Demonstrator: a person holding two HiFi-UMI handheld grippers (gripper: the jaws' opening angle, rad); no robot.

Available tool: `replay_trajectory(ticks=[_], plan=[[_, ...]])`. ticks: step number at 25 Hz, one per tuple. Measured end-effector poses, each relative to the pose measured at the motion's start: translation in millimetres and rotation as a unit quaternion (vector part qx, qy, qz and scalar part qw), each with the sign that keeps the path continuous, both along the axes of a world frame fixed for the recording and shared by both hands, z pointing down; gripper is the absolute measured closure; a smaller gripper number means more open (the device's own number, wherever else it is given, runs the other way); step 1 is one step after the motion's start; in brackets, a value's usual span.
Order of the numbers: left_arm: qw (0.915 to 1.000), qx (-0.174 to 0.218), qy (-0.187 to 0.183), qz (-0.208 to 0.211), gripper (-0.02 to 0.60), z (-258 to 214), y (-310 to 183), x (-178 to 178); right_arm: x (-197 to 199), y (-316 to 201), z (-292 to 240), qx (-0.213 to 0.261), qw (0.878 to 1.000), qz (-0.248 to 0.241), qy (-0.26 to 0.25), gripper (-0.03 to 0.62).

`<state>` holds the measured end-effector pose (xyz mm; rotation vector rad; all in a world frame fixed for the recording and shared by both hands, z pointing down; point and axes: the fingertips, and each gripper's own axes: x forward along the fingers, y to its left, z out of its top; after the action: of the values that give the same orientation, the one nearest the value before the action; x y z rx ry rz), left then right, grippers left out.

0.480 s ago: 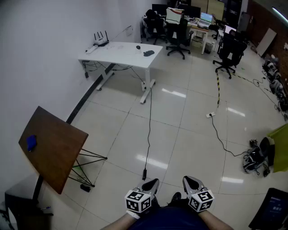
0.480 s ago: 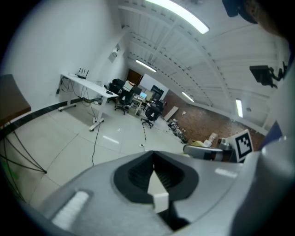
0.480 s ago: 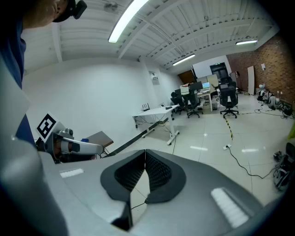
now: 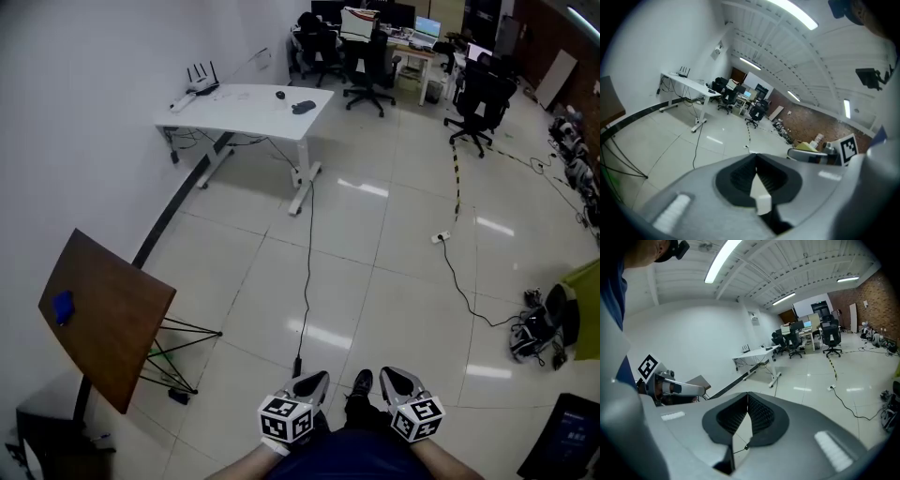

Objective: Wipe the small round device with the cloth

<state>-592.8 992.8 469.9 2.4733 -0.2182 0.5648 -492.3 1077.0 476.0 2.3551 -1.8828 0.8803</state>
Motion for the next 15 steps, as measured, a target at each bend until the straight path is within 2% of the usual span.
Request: replay_trajectory(ticks=[9, 15], plan=[[0.9989, 0.045, -0.010, -0.008, 0.578, -17, -27, 102, 102, -39, -4, 0.035, 0.999, -0.014, -0.018, 0.582], [0.9981, 0.050, -0.019, -0.030, 0.578, -21, -37, 140, 148, -47, -3, 0.040, 0.999, -0.017, -0.030, 0.582]])
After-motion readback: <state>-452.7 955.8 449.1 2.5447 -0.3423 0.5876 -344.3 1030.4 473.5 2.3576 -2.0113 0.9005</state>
